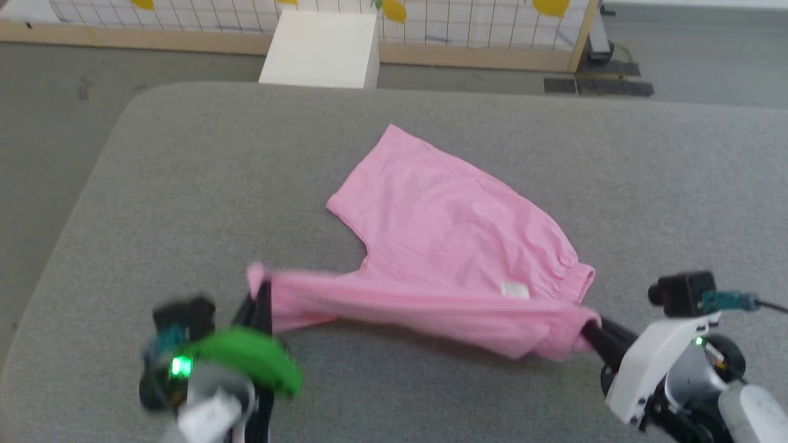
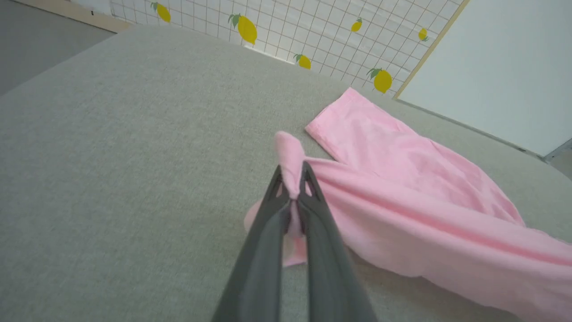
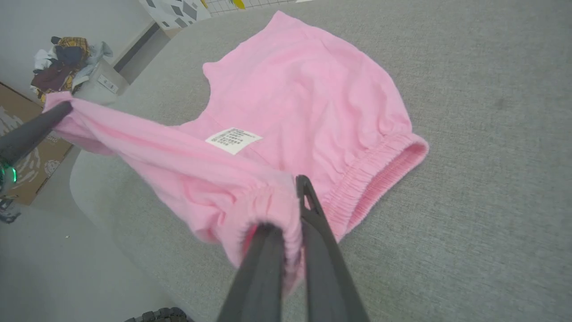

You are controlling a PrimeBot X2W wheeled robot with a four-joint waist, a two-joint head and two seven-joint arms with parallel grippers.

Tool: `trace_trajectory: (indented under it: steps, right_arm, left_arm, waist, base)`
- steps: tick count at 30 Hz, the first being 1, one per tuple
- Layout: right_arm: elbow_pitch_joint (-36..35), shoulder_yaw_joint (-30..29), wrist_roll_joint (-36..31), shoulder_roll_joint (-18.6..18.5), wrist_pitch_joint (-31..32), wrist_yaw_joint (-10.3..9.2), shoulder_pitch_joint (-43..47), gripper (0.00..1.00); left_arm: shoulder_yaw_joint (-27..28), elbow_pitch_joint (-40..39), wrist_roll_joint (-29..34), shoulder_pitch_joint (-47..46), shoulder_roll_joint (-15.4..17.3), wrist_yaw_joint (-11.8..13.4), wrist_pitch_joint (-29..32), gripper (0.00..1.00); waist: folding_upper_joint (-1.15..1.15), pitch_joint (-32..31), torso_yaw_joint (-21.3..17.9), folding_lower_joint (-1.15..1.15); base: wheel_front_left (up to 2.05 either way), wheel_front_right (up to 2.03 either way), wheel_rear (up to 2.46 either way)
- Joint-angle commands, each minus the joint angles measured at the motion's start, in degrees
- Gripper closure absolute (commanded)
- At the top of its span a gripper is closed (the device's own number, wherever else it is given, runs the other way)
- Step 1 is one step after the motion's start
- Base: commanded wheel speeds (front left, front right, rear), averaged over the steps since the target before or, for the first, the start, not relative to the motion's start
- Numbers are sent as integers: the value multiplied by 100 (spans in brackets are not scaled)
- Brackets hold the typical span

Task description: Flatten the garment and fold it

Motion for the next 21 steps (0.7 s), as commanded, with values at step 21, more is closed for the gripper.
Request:
trace_trajectory:
  steps: [21]
  right_arm:
    - [122, -393, -240, 331, 48, -15, -1508, 100]
  left_arm:
    - [-809, 3396, 730, -5214, -382, -912, 264, 100]
  waist:
    - [0, 2253, -629, 1]
  base:
    - [0, 0, 0]
